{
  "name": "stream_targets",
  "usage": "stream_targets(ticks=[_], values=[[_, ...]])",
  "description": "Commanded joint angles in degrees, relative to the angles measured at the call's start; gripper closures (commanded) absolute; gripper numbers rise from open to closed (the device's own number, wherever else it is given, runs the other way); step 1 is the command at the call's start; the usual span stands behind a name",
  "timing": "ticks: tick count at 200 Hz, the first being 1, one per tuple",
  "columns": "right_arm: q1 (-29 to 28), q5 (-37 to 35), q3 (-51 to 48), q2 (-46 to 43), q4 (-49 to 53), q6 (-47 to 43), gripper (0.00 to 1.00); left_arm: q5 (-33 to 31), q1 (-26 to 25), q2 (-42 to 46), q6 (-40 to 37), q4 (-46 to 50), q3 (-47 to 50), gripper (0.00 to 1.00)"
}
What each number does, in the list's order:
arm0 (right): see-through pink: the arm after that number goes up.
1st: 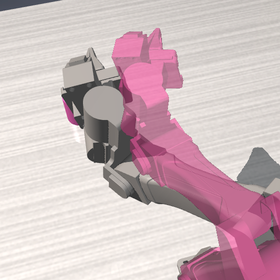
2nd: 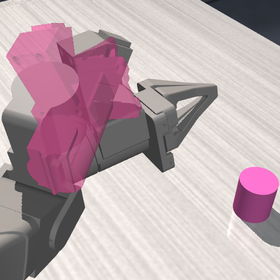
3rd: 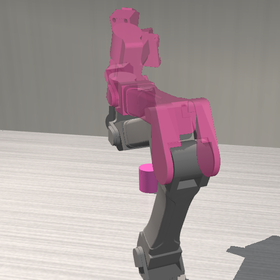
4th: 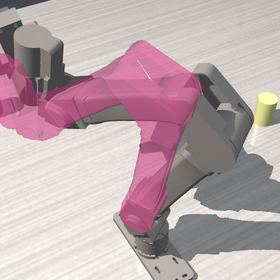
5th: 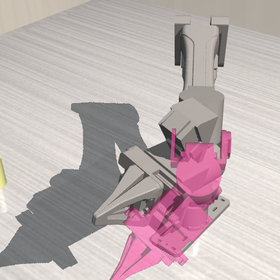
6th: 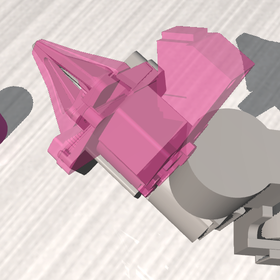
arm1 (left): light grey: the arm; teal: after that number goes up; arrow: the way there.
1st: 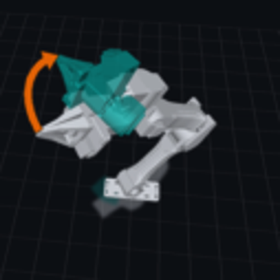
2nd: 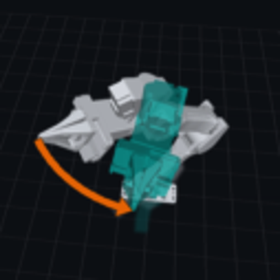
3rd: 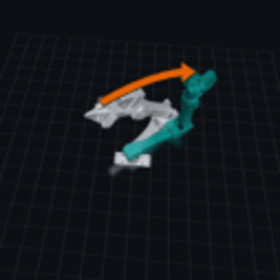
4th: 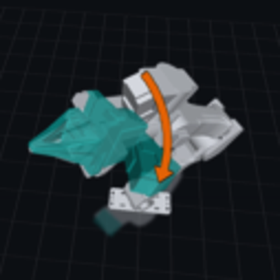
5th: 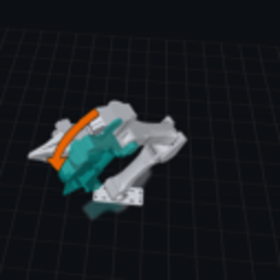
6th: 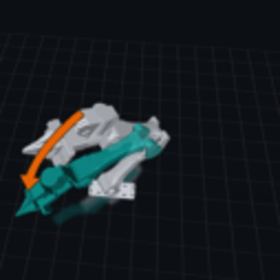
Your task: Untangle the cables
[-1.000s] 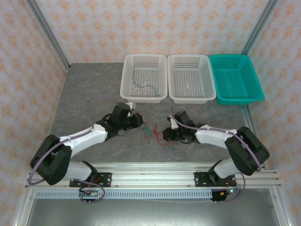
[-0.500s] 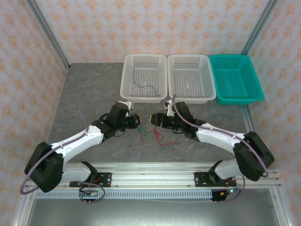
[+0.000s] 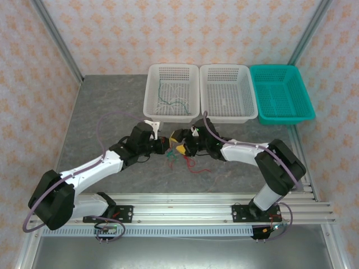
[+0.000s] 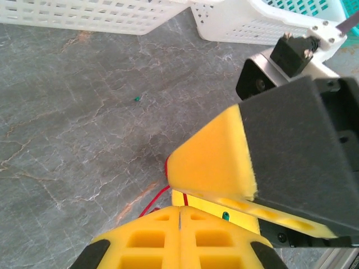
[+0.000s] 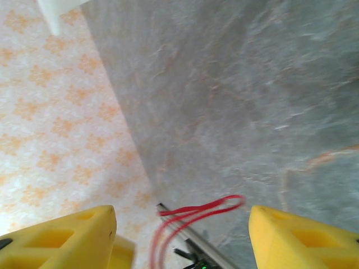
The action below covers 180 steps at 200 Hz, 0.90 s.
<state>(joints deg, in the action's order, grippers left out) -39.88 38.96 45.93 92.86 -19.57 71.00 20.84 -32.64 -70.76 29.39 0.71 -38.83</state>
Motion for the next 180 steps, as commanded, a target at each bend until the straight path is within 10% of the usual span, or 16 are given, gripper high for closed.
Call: stream_targets(ticks=[1,21,59,180], values=[[-0.6,2.3,2.0,2.0,-3.8,4.9,0.36,1.3,-0.6,-0.7,-1.8,-2.8,0.1,1.0],[-0.8,4.4,1.8,4.1,-7.4,7.3,0.42,0.7,-0.7,-0.5,-1.9,-2.6,-0.1,1.0],[-0.3,2.6,0.1,4.0,-5.8,7.6,1.0,-4.4,-0.7,0.5,-1.7,-0.3,-0.1,1.0],[21.2,-10.2,-14.5,-22.3,20.6,-7.5,1.0,-14.9,5.9,5.8,6.9,6.1,5.2,1.0]])
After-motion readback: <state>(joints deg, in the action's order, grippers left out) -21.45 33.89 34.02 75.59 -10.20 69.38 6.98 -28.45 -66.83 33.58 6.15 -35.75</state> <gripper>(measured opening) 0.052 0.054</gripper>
